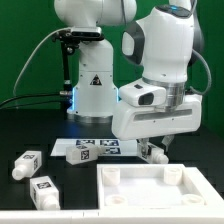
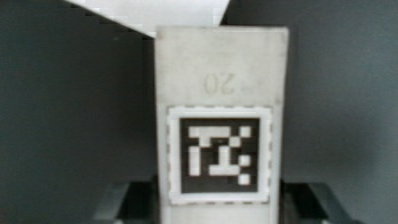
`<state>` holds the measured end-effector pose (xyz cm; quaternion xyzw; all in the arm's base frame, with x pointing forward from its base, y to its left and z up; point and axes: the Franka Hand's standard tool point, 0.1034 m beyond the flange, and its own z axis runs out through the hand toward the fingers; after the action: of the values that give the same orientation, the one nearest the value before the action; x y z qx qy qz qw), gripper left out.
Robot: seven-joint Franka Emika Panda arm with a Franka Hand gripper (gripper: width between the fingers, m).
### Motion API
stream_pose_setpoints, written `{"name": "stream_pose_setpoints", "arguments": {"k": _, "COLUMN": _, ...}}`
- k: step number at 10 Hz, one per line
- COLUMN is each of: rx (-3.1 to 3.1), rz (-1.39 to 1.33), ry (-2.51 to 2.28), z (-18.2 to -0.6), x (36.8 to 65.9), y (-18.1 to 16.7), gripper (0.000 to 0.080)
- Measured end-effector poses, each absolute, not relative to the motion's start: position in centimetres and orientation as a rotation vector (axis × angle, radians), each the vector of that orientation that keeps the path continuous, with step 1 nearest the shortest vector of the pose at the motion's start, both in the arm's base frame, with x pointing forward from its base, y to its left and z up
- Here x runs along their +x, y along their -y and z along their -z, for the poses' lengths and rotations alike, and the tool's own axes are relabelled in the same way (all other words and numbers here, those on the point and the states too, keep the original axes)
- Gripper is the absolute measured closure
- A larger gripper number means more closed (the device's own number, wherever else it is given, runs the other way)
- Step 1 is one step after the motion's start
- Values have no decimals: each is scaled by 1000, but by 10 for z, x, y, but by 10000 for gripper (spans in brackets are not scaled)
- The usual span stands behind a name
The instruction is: Assemble square table
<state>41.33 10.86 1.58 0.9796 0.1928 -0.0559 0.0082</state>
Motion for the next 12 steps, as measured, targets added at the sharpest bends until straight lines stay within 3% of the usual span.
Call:
{"name": "stream_pose_setpoints", "arguments": {"k": 4, "rx": 2856, "rz": 115, "ry": -1306, "z": -25, "x": 423, "y": -111, "gripper": 518}}
{"name": "stream_pose_setpoints", "arguments": {"k": 8, "rx": 2687, "rz": 75, "ry": -1619, "z": -24, "x": 424, "y": -111, "gripper": 518}}
{"name": "stream_pose_setpoints", "arguments": {"k": 10, "rx": 2268, "rz": -44, "ry": -2116, "z": -27, "x": 429, "y": -115, "gripper": 517}}
{"name": "stream_pose_setpoints", "arguments": {"k": 12, "rx": 2089, "rz": -48, "ry": -2283, "z": -25, "x": 426, "y": -111, "gripper": 517}}
